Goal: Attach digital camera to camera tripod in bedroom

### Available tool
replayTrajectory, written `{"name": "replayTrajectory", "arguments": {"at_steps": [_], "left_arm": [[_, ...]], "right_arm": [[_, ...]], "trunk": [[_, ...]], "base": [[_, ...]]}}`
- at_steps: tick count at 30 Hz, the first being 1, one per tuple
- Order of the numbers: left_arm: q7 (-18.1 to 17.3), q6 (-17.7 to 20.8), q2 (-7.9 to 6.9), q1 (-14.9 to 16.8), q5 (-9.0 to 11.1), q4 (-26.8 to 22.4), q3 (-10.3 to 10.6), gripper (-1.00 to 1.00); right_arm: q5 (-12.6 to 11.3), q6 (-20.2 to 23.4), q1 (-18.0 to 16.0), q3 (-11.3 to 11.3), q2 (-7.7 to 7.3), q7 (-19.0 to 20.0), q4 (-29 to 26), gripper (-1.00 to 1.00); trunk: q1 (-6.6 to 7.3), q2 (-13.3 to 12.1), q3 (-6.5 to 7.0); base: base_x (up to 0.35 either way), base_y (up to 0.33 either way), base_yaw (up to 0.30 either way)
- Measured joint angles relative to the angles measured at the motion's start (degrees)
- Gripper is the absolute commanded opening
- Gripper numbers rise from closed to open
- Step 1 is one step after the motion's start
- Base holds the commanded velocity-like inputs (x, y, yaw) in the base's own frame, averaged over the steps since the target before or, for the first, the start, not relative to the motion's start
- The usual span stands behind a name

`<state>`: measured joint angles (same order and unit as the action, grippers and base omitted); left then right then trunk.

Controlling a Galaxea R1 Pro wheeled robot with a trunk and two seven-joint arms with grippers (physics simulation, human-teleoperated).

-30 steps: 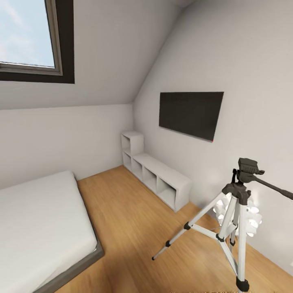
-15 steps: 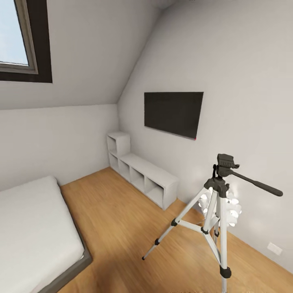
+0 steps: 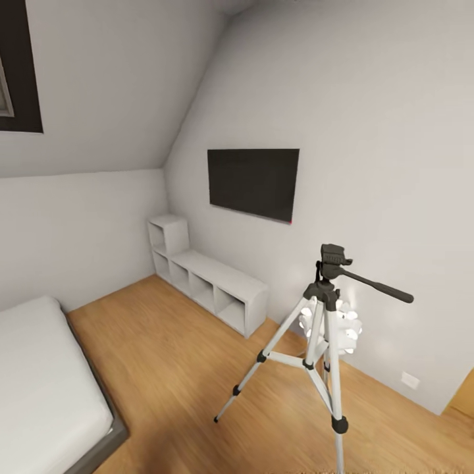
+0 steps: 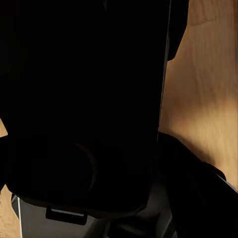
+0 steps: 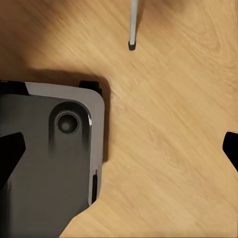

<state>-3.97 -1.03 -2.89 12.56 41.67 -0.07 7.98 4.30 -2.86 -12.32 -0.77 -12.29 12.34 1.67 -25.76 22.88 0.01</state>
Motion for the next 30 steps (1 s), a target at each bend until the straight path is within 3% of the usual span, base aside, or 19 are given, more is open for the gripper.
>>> {"name": "replayTrajectory", "arguments": {"at_steps": [30], "left_arm": [[0.0, 0.0, -0.09, 0.0, -0.03, -0.08, 0.03, -1.0]], "right_arm": [[-0.08, 0.0, 0.0, -0.08, -0.09, 0.0, 0.0, 1.0]], "trunk": [[0.0, 0.0, 0.0]], "base": [[0.0, 0.0, -0.243]]}}
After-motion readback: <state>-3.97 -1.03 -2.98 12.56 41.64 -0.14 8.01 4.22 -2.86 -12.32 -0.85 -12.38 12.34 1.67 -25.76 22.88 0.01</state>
